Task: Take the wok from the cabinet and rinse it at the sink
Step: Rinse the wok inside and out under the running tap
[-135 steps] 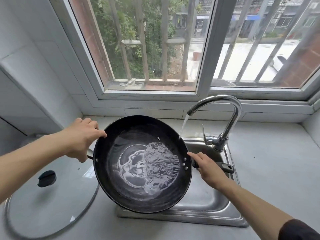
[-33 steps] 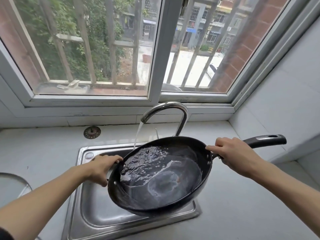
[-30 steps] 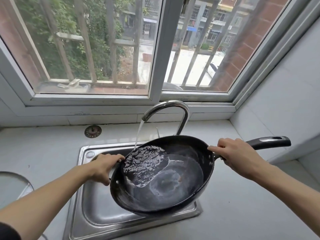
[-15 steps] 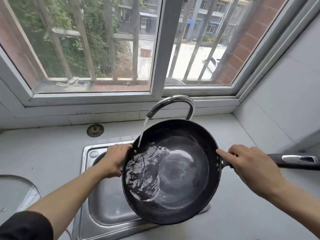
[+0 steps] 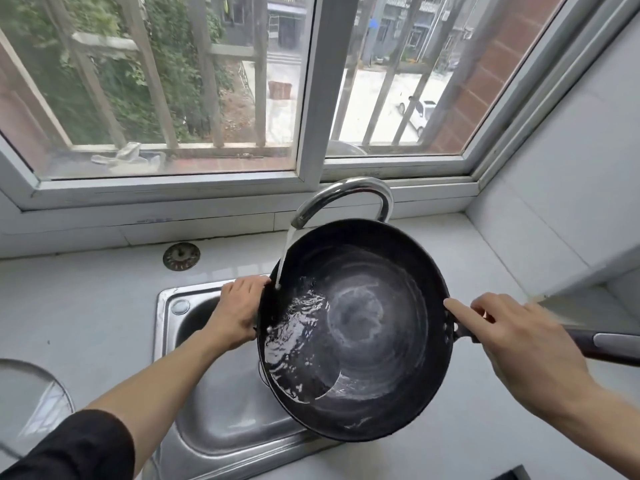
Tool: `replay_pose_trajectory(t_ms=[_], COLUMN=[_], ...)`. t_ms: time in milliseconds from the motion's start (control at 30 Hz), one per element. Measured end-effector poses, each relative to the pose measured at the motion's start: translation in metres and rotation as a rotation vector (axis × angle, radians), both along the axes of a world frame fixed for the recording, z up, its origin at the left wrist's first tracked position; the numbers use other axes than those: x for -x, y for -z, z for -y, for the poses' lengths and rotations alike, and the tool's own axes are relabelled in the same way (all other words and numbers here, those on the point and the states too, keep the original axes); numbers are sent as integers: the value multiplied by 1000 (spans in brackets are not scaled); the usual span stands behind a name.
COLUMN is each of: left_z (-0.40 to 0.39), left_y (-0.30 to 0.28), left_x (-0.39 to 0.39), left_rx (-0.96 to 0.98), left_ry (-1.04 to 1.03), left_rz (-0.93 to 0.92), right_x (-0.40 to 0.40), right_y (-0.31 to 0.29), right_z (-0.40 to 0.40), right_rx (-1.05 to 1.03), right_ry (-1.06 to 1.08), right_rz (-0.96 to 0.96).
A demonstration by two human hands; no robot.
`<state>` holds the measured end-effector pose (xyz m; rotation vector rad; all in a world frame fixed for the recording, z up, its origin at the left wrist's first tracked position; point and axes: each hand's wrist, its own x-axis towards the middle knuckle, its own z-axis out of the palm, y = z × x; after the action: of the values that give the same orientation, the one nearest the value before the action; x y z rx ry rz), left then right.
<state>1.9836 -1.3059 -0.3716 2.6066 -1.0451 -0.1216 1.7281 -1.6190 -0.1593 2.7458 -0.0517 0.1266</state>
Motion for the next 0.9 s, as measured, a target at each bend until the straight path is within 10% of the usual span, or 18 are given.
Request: replay_pose_trajectory(t_ms=[900], left_z=[-123], left_y=[-47], left_x=[13], left_rx=[-235], left_ry=[-118], left_rz=[119], right_x=[-53], right_y=[80], right_z=[-20], right_rx=[-319], right_ry=[-93], right_rz=[33])
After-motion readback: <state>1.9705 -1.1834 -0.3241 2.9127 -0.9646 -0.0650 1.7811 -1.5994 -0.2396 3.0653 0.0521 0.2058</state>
